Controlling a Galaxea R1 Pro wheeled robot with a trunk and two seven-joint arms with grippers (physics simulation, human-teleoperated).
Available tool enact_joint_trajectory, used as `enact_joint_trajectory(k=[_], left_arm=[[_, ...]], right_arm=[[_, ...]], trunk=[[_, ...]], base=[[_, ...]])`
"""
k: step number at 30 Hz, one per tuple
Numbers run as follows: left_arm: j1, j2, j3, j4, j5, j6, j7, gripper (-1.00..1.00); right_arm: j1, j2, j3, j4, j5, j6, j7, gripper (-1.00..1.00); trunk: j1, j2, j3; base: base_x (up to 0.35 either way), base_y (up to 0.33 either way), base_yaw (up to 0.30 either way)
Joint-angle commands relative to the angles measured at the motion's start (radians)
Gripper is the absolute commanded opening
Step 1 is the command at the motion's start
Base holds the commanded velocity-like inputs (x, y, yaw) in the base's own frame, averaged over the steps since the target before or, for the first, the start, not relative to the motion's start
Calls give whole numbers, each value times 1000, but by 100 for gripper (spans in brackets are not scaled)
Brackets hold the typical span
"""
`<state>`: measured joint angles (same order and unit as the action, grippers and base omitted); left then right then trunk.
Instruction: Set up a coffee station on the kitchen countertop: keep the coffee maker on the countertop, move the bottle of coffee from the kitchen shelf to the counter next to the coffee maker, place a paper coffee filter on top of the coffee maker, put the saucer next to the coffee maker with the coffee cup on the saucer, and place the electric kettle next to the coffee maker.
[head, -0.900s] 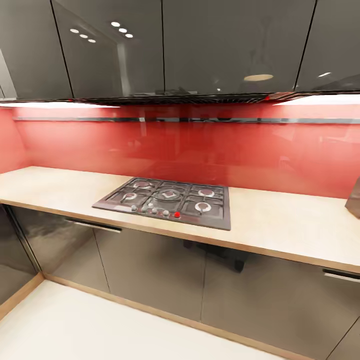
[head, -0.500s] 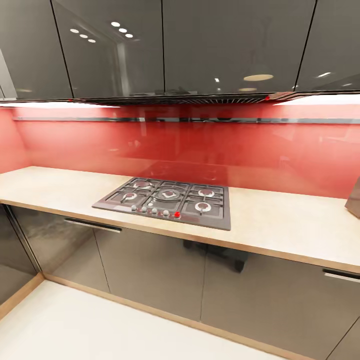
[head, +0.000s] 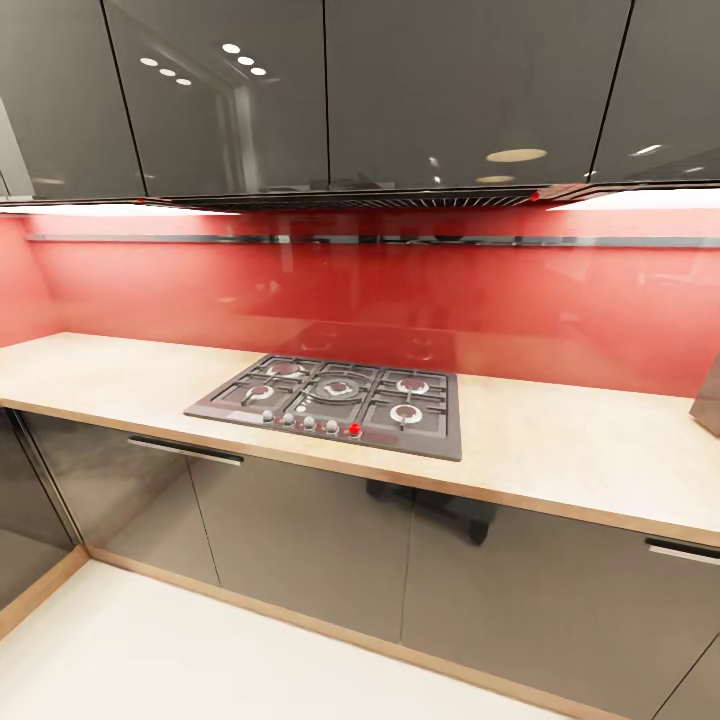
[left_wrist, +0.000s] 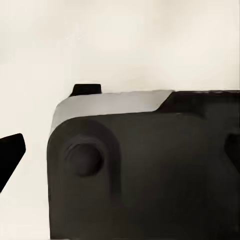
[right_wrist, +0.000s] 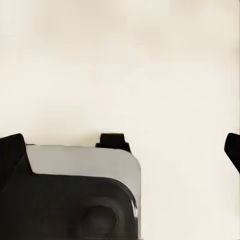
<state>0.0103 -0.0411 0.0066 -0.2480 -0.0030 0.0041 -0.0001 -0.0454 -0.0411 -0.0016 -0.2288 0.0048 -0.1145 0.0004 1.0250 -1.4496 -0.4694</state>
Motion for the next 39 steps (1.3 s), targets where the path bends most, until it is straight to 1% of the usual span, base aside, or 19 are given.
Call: enact_joint_trajectory(k=[1,2,3,7,8,13,18,39], left_arm=[[0,0,1,-165,-1,2,0,100],[0,0,1,-200,-1,4,-1,100],[0,1,1,-213,-1,5,-1,100],[0,1,1,-245,-2,5,1,100],[0,1,3,-255,-2,3,2,100],[0,0,8,-268,-2,0,5,100],[0,0,10,-272,0,-2,6,100],[0,0,12,-268,5,1,5,100]], right_arm=[[-1,-1,0,-99,1,-4,0,100],[-1,-2,1,-127,1,-5,0,100],[-2,-2,1,-138,1,-5,0,100],[-2,-3,2,-164,1,-6,1,100],[-2,-7,2,-171,1,-7,1,100],[-2,-20,3,-179,2,-8,0,100],[-2,-24,3,-182,3,-8,-1,100],[-2,-25,3,-182,3,-10,-2,100]], trunk=[[0,0,-1],[0,0,-1],[0,0,-1],[0,0,-1],[0,0,-1],[0,0,-1],[0,0,-1],[0,0,-1]], base=[[0,0,0],[0,0,0],[0,0,0],[0,0,0],[0,0,0],[0,0,0],[0,0,50],[0,0,247]])
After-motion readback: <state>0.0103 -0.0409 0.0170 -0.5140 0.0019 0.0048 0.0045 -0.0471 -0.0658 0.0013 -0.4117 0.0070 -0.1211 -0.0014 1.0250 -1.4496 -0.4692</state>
